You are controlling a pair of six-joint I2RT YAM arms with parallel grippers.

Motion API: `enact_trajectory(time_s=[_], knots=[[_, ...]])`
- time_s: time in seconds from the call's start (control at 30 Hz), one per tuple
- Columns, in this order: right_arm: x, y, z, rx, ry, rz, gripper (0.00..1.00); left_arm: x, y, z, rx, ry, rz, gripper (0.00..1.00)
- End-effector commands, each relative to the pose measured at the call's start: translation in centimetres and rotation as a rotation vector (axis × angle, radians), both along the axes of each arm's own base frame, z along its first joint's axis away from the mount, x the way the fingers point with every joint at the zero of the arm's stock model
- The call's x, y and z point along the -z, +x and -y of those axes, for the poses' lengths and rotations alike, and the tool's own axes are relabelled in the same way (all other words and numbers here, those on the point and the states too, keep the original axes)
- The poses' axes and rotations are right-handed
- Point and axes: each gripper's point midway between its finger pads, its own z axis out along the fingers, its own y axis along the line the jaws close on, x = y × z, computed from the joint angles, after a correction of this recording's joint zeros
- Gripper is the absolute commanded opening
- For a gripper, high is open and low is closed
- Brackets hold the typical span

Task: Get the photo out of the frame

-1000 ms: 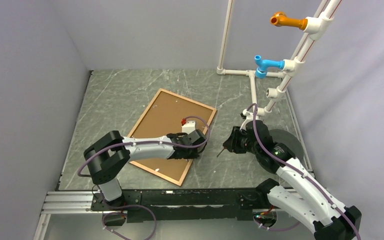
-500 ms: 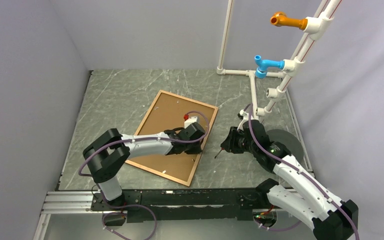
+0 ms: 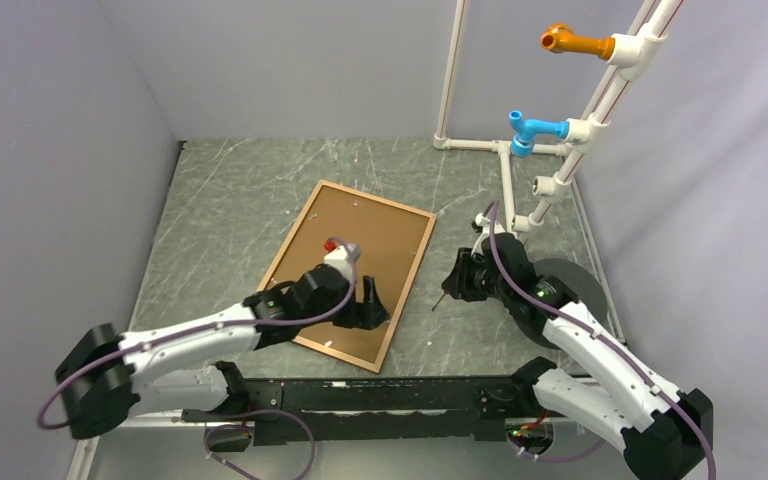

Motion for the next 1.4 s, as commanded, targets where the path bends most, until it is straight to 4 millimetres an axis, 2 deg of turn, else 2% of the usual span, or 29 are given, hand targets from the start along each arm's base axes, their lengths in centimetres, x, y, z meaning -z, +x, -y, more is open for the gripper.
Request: enact_trajectory(time_s=[0.0,0.13,0.23,0.37,0.63,0.8,0.9,1.03,1.2,1.37], knots=[[-2.9,2.6,-1.0,-0.007,0.012,0.093,0.0,-0.1,-2.6,-3.0,0.037,-0.002,-0.005,0.86],[-2.4,4.2,-2.0,-0.012,0.005,0.083,0.0,1.0,-4.6,-5.5,0.0,-0.058,-0.044,0.82],[-2.2,5.3,-2.7,-0.015,-0.003,0.071,0.0,1.6,-5.6,-6.2,-0.02,-0.175,-0.044,0.79],[-2.2,6.7,-3.2,-0.012,-0.029,0.072,0.0,2.5,-6.9,-6.9,-0.008,-0.278,-0.054,0.81],[-2.9,11.0,-4.4,0.008,-0.093,0.096,0.0,4.1,-8.4,-7.9,0.069,-0.154,-0.086,0.82],[-3.4,14.1,-5.4,0.023,-0.128,0.118,0.0,5.0,-8.3,-7.5,0.095,-0.084,-0.106,0.81],[-2.9,15.6,-5.4,0.033,-0.18,0.124,0.0,4.7,-8.1,-7.0,0.108,-0.088,-0.102,0.81],[-2.2,17.3,-5.5,0.04,-0.24,0.133,0.0,5.3,-7.9,-7.3,0.081,-0.052,-0.117,0.81],[-2.0,18.9,-5.6,0.044,-0.272,0.148,0.0,5.8,-7.8,-7.4,0.066,-0.049,-0.122,0.81],[-1.3,19.5,-6.0,0.044,-0.274,0.135,0.0,6.1,-7.5,-7.3,0.055,-0.049,-0.125,0.82]])
